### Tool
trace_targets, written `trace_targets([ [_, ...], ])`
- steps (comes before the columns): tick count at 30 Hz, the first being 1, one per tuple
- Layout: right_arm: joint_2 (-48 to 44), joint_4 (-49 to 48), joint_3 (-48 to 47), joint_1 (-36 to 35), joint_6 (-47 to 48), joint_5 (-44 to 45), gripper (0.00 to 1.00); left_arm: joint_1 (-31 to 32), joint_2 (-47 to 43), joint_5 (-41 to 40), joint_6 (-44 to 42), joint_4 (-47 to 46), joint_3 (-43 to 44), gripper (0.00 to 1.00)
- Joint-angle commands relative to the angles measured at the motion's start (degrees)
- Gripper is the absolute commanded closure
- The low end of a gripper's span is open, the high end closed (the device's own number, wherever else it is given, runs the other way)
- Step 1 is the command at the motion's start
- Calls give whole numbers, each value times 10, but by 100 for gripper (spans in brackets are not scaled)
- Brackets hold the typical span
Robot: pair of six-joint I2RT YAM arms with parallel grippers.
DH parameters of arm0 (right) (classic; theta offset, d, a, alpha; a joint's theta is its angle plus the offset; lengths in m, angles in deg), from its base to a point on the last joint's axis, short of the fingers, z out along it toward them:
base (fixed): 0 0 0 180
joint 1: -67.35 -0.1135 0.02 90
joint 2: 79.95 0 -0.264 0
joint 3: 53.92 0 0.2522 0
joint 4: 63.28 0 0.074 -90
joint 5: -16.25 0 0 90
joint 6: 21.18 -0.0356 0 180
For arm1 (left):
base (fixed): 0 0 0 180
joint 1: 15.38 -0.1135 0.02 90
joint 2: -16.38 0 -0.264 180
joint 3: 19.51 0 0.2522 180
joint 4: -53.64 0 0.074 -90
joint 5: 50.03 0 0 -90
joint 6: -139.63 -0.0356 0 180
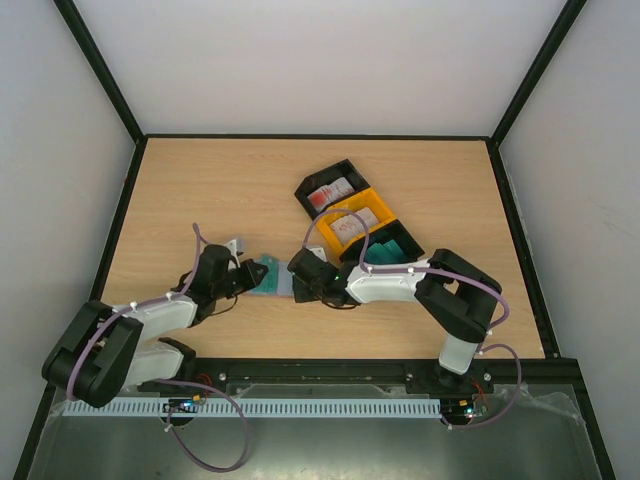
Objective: Put the credit cards into the card holder
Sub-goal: Insert the credit card into the card holder.
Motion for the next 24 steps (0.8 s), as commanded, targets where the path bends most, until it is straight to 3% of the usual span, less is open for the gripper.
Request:
trace_targets([
  [1,17,27,-3,-5,-24,7,52,1,20,9,5,-41,-6,97],
  [5,31,25,3,-5,-53,6,58,1,32,8,17,-58,-8,98],
  [24,43,32,8,-5,-70,11,63,14,82,25,60,-126,-32,98],
])
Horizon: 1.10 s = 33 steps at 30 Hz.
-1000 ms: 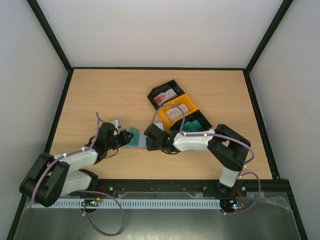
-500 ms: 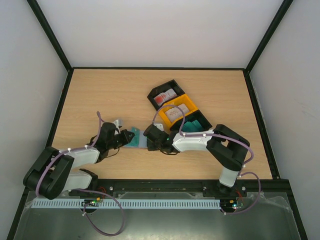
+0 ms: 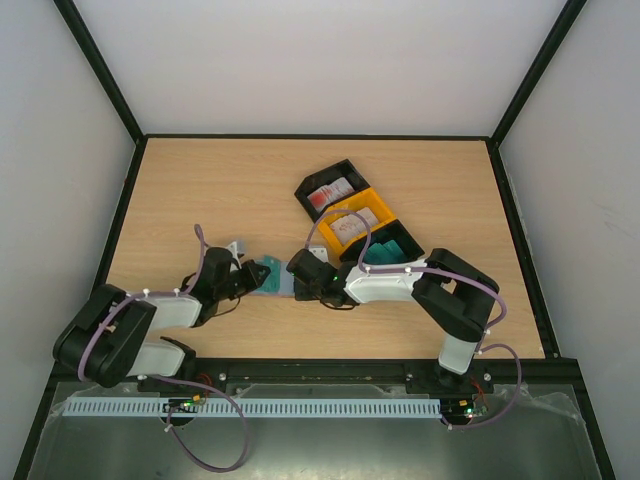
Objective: Put the credit cards into the card holder
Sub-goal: Insert the credit card into the card holder.
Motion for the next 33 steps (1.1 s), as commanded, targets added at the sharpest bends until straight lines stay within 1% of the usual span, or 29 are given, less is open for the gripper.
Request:
trace_targets([
  [1,35,37,9,-3,-13,-3,63,10,21,20,22,-39,-15,98],
  [6,44,32,9,-3,-14,-14,67,19,42,17,29,-55,-18,98],
  [12,46,28,11,-3,-15,-16,68,25,50,8,23,-61,-24,98],
  [16,48,27,10,-4,-15,-17,68,28,46,11,39,-60,-31,98],
  [18,47,29,10,-4,-17,-13,68,29,32,-1,52,-42,-35,98],
  [23,50,38,8,-3,-20,-6,68,29,-4,-39,79,43,-43,98],
  [26,56,36,5,-4,-19,-8,68,30,-11,-24,80,44,-47,98],
  [33,66,16,6,-4,-11,-40,68,31,-2,13,60,-4,-46,97],
])
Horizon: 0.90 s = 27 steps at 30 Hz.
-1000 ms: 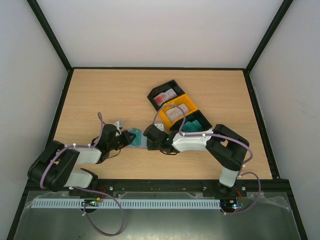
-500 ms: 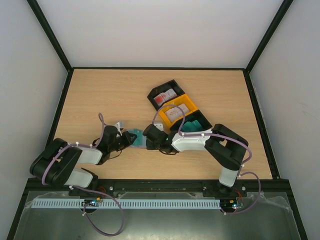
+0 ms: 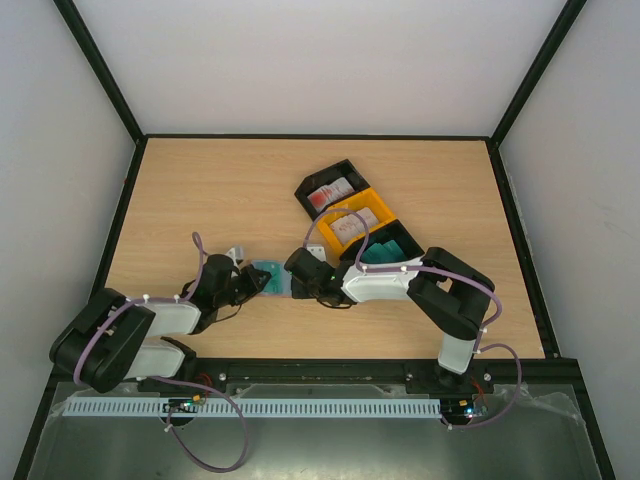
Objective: Put the credit cards into the card holder
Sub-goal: Insert the credit card into the card holder.
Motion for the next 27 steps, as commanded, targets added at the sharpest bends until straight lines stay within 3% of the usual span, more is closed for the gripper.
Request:
trace_targets([
  [1,50,33,16,-3,-2,-41,68,6,14,39,-19,14,-13,98],
  [12,51,21,18,-3,-9,-48,68,11,66,82,-26,-53,-13,97],
  [18,47,17,19,-2,-11,-45,68,25,91,66,-24,-74,-15,92],
  [27,44,21,19,-2,-6,-47,68,85,42,-27,-50,27,8,74],
])
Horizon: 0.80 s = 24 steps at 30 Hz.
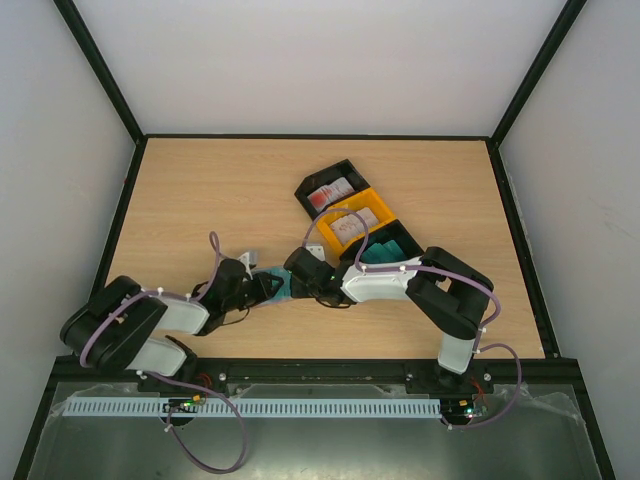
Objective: Put the credit cards into the card holder
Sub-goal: Insert the credit card into the card holder.
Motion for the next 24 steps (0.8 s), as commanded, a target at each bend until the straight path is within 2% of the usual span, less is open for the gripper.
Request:
trace_targets([
  [1,40,37,19,-4,-6,-41,68,28,-27,-26,-19,104,10,71],
  [5,40,39,19,-3,-5,-41,68,32,-62,-39,-21,175,26,57],
  [9,39,39,22,-2,-4,-41,68,33,-103,-45,-16,239,37,39],
  [14,39,35,24,0,-4,-49,68,32,-157,-59,-24,297,52,28],
  [17,41,31,18,0,0,-61,67,33,-187,-84,-37,335,66,13],
  [24,26,2,21,1,12,-87,61,32,-218,-111,-44,399,88,10],
])
